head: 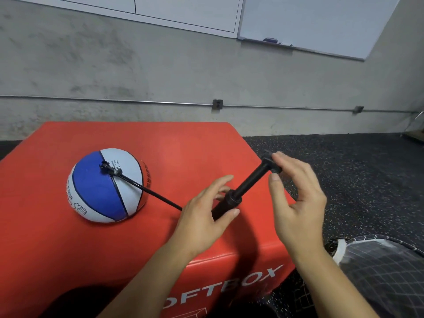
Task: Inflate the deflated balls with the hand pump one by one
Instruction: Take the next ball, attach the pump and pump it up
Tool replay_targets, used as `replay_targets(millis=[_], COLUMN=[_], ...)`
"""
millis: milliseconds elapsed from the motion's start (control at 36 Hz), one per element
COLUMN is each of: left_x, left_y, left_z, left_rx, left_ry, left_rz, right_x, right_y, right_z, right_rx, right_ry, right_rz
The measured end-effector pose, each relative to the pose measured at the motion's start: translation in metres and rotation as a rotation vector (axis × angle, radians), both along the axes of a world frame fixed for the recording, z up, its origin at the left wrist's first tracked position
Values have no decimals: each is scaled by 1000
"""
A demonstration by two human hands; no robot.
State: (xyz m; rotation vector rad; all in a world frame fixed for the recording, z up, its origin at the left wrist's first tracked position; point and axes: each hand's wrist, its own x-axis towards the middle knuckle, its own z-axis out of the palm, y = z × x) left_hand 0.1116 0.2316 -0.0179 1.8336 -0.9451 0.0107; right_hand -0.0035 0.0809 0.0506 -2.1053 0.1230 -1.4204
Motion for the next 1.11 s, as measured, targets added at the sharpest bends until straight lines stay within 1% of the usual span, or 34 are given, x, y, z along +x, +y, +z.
replay_targets(millis=[139,333,444,556,639,722,861,972,1028,1111], left_x=[1,-3,-2,-1,2,2,-4,-7,-8,-8], left_y=[4,5,4,3,2,1,-2,-4,-5,-6], left_z=[5,9,5,-3,-5,-5,-2,-2,-2,-3], left_rx=[-39,-25,-24,5,24,61,114,137,137,126], left_ry=[17,25,6,-36,-39,-48,-86,-112,-116,-106], left_rz=[12,-4,-3,10,-2,-14,-18,-28,-30,-36], right_x=[8,17,19,18,17,15,4,-7,-11,-12], right_y=[11,14,18,16,12,8,-11,-23,-27,-27], right_z=[-12,-30,-36,-36,-31,-19,2,13,16,13], right_rx=[-20,-45,-23,-1,10,48,166,322,361,312], right_ry=[66,200,210,182,162,76,-98,-195,-208,-182], right_rz=[55,113,120,71,73,46,-10,-40,-49,-56])
